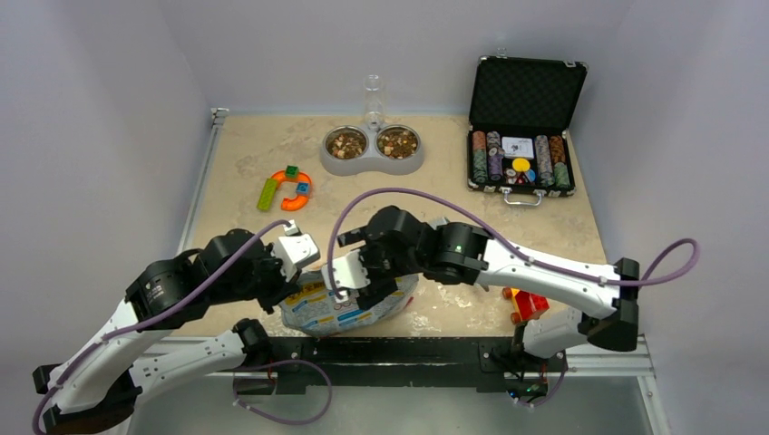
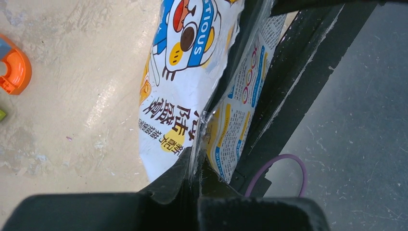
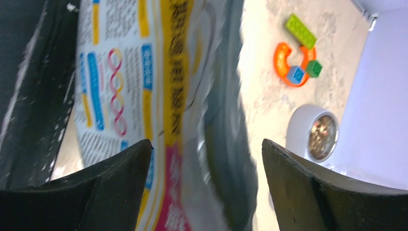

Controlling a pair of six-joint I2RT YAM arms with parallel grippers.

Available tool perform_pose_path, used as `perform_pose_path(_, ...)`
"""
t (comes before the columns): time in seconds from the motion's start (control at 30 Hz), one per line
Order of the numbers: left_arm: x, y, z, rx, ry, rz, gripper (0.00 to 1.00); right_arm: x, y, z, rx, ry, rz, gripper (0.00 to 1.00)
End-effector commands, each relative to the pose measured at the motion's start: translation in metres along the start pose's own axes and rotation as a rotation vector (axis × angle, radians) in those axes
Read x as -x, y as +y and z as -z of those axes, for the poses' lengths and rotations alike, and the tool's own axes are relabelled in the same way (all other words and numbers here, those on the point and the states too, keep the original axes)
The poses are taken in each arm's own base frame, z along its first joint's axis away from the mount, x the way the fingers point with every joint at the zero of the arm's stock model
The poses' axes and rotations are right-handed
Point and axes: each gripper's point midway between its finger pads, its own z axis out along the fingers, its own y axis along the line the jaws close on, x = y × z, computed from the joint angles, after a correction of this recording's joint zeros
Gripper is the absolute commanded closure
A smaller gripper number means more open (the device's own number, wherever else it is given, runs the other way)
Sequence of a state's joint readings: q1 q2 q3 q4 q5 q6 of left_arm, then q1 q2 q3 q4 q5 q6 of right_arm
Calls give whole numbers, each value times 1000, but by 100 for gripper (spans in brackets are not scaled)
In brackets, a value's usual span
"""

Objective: Serve the pet food

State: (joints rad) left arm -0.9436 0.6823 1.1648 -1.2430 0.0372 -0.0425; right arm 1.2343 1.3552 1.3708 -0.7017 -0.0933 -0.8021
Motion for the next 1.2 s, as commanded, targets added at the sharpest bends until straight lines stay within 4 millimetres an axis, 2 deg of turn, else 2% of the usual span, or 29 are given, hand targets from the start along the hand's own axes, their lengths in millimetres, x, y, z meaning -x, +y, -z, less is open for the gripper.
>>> perform_pose_path(0.0,48,0,3,-2,-208,-14,100,40,-42,-1,-114,-42,70,17)
perform_pose_path(0.03,50,1,2,3,-214,-13,100,40,-45,-3,-121,-28,72,21)
perform_pose_path(0.13,54,5,1,25,-231,-3,100,32,-54,-4,-193,4,53,48)
perform_pose_path(0.17,54,6,1,33,-238,5,100,29,-55,-2,-211,11,42,67)
perform_pose_path(0.27,51,13,0,77,-243,33,100,8,-57,9,-246,56,16,82)
perform_pose_path(0.3,49,14,0,81,-241,33,100,0,-57,15,-254,63,0,96)
perform_pose_path(0.33,47,15,-1,89,-238,34,100,-8,-58,24,-262,64,-24,100)
perform_pose_path(0.43,42,21,-2,119,-221,24,100,-41,-56,46,-243,98,-114,100)
perform_pose_path(0.53,40,23,-5,125,-206,-5,100,-65,-51,61,-257,138,-120,100)
perform_pose_path(0.6,41,20,-6,107,-202,-27,100,-65,-48,67,-242,126,-135,100)
perform_pose_path(0.7,44,16,-9,79,-202,-70,100,-48,-46,68,-198,80,-205,100)
perform_pose_path(0.8,50,22,-8,110,-199,-85,100,-45,-61,67,-266,95,-330,100)
perform_pose_path(0.93,60,37,-9,193,-206,-93,100,-69,-70,66,-307,137,-392,100)
perform_pose_path(1.0,62,43,-10,225,-203,-98,100,-80,-71,65,-308,149,-422,96)
perform_pose_path(1.03,63,48,-9,256,-205,-89,100,-90,-73,66,-323,170,-454,100)
perform_pose_path(1.17,56,76,2,433,-206,-27,100,-129,-87,89,-478,264,-520,100)
